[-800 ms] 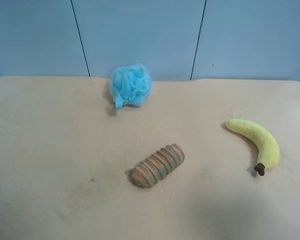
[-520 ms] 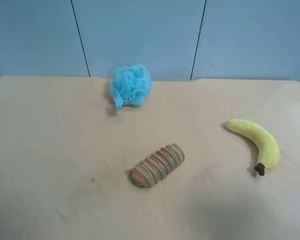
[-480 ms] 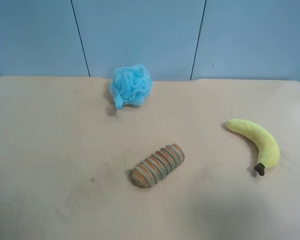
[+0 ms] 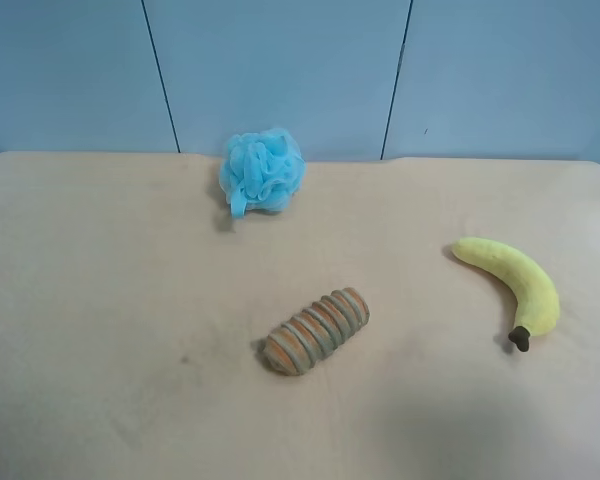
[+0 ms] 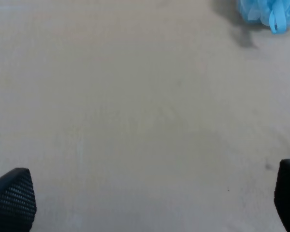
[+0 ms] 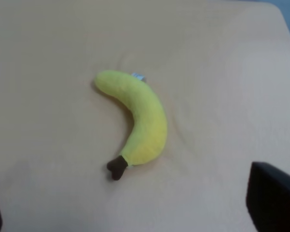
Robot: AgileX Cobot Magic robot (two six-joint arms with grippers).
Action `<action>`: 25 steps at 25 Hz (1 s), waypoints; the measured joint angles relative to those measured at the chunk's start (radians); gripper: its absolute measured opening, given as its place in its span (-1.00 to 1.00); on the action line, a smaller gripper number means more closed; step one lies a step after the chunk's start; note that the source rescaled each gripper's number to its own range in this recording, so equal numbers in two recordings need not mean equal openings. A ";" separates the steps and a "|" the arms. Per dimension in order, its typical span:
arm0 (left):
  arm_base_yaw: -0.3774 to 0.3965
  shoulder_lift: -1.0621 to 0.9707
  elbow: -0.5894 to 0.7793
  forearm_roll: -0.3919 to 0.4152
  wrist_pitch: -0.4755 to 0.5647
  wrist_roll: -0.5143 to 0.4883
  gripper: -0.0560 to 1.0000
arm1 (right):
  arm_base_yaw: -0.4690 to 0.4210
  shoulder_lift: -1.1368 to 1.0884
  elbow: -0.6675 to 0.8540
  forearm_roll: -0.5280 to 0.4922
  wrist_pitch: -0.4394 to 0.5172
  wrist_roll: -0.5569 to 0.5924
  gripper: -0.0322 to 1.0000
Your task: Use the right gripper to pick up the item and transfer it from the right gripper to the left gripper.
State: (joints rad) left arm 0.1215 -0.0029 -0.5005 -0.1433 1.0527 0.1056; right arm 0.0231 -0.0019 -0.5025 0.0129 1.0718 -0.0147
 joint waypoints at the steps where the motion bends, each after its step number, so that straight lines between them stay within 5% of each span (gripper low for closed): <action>1: 0.000 0.000 0.000 0.000 0.000 0.000 1.00 | 0.000 0.000 0.000 0.000 0.000 0.000 1.00; 17: 0.000 0.000 0.000 0.000 0.000 0.000 1.00 | 0.000 0.060 0.000 0.000 0.000 0.000 1.00; 25: 0.000 0.000 0.000 0.000 0.000 0.000 1.00 | 0.000 0.351 -0.106 0.000 0.024 0.087 1.00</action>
State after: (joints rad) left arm 0.1215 -0.0029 -0.5005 -0.1433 1.0527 0.1056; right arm 0.0231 0.3495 -0.6084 0.0129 1.0962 0.0721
